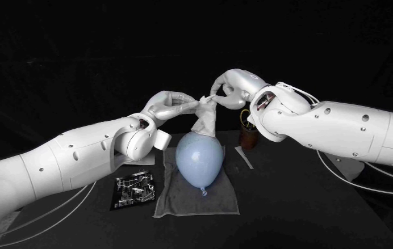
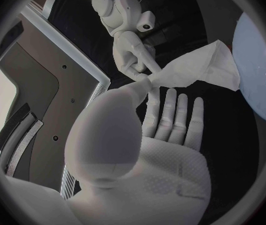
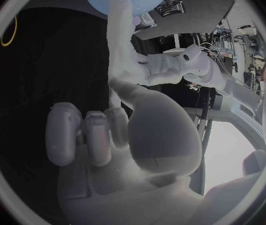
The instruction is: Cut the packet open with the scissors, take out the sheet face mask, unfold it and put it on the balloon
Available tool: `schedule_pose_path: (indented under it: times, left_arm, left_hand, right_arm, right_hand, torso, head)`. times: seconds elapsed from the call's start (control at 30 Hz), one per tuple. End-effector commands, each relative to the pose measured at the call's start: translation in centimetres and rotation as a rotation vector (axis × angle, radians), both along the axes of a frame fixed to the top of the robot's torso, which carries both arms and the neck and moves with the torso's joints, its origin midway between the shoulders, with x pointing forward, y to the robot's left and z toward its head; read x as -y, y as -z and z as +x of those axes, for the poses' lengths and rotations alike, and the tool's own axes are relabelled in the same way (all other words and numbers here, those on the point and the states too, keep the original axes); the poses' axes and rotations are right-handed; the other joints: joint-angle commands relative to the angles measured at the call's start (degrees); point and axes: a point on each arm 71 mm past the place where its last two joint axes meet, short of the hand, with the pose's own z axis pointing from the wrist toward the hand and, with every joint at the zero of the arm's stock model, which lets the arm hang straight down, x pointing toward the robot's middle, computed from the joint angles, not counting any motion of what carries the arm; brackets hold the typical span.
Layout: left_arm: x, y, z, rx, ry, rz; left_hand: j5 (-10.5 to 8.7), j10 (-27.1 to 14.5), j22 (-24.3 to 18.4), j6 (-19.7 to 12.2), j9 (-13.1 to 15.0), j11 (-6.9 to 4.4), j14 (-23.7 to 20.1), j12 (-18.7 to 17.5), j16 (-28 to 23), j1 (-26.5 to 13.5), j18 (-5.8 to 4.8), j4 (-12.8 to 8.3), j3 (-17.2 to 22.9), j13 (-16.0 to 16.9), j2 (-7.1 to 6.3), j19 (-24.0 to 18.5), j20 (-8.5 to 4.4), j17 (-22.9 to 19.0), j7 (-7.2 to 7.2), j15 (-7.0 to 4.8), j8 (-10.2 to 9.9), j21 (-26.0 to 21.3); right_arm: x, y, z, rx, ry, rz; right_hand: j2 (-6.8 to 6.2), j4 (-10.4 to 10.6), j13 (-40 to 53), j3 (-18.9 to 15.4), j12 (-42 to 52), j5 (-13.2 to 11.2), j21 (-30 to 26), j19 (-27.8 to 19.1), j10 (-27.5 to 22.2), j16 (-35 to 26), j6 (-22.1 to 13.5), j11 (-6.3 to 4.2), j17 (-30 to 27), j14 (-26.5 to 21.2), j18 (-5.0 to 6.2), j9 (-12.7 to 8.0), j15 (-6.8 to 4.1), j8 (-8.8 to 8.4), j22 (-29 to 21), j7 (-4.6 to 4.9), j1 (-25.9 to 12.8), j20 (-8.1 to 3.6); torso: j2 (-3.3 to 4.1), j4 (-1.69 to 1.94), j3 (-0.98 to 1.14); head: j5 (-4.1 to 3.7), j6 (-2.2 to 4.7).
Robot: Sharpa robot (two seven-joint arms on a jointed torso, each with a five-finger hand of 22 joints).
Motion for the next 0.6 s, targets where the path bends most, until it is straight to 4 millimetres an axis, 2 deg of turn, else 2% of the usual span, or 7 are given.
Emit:
schedule_pose_path:
  times: [0.03,0.3,0.6]
  left_arm:
    - [0.30,-0.23,-0.26,0.004,0.034,-0.017]
    - [0.39,-0.46,-0.47,0.013,0.035,-0.020]
    - [0.43,-1.01,-0.24,0.034,0.019,-0.016]
  left_hand:
    - [0.39,-0.7,-0.1,-0.6,1.7,0.18,-0.8,0.3,0.0,0.7,-0.07,0.0,0.4,0.1,0.17,-1.4,-0.07,0.1,0.17,-0.01,0.2,-0.3]
    - [0.39,-2.3,-0.4,-1.1,3.2,0.48,-2.6,0.4,0.4,1.1,-1.07,0.2,0.7,0.3,0.14,-6.0,-0.05,0.4,0.82,0.36,0.4,-0.6]
    - [0.39,-3.4,-0.5,-1.4,4.1,0.57,-4.0,0.7,0.8,1.4,-1.45,0.3,0.9,0.5,0.15,-7.5,-0.03,0.6,1.29,0.57,0.4,-0.6]
  right_arm:
    - [0.52,-0.02,0.44,0.015,0.083,-0.029]
    - [0.24,0.10,0.54,0.009,0.089,-0.047]
    - [-0.05,0.11,0.36,0.009,0.076,-0.050]
  right_hand:
    - [0.27,0.0,8.9,0.3,0.2,0.4,0.2,2.6,2.5,0.2,0.3,-0.31,15.0,6.1,-0.95,3.7,-0.42,0.33,11.5,-0.03,-0.1,-0.02]
    - [0.26,0.0,8.9,0.3,0.2,0.4,0.2,2.6,2.5,0.2,0.3,-0.31,15.0,6.1,-0.95,3.7,-0.42,0.34,11.5,-0.03,-0.1,-0.02]
    - [0.22,-0.1,8.9,0.4,0.1,0.4,0.1,2.6,2.5,0.2,0.3,-0.32,15.0,6.1,-0.93,3.8,-0.43,0.36,11.5,-0.03,-0.1,-0.02]
  torso:
    - [-0.02,-0.01,0.00]
    - [-0.04,-0.03,0.00]
    - [0.00,-0.08,0.00]
  head:
    - [-0.11,0.00]
    - [-0.07,0.03]
    - [-0.03,0.27]
